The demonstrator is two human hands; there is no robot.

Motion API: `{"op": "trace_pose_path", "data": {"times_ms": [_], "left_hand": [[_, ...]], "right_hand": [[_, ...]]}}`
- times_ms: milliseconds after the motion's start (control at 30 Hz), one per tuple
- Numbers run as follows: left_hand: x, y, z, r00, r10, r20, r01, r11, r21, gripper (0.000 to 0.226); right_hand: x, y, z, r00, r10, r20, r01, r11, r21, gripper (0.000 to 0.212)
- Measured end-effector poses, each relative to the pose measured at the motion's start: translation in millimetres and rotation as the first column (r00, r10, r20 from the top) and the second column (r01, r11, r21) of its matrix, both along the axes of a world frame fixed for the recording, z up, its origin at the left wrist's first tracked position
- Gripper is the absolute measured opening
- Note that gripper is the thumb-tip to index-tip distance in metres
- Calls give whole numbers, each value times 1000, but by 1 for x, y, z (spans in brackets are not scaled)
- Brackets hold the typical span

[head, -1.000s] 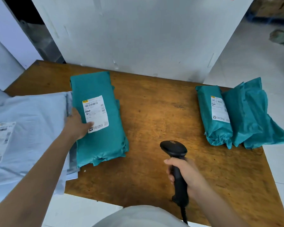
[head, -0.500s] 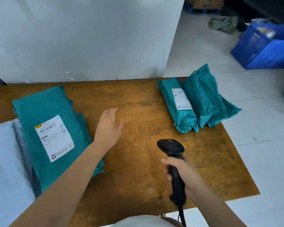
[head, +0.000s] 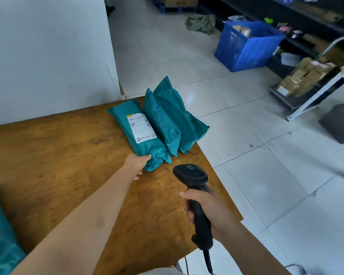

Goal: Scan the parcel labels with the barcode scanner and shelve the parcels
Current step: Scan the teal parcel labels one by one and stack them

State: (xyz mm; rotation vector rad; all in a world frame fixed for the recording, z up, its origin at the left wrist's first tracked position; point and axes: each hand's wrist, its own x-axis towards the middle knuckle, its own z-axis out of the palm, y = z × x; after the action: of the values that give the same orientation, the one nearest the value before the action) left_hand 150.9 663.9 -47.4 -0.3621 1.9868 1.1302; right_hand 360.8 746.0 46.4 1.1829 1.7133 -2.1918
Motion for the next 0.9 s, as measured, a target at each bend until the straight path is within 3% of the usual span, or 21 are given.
{"op": "trace_pose_path", "data": {"times_ms": [200, 367, 500, 800, 900], "left_hand": [[4, 10, -20, 955, 284, 90, -291, 954, 74, 34], [25, -22, -25, 965, 244, 92, -248, 968, 30, 9], [63, -77, -21, 963, 268, 41, -268, 963, 4, 13], [145, -137, -13, 975, -83, 204, 101, 992, -78, 20], [150, -140, -23, 985, -77, 154, 99, 985, -142, 35]], "right_hand": [[-2, 45, -9, 991, 111, 75, -109, 994, -30, 20], [-17, 49, -13, 975, 207, 79, -204, 978, -48, 16], [-33, 35, -15, 942, 323, 93, -317, 946, -74, 19], [-47, -13, -24, 888, 456, 55, -447, 885, -129, 19], [-44, -24, -24, 894, 445, 56, -432, 887, -160, 19]]}}
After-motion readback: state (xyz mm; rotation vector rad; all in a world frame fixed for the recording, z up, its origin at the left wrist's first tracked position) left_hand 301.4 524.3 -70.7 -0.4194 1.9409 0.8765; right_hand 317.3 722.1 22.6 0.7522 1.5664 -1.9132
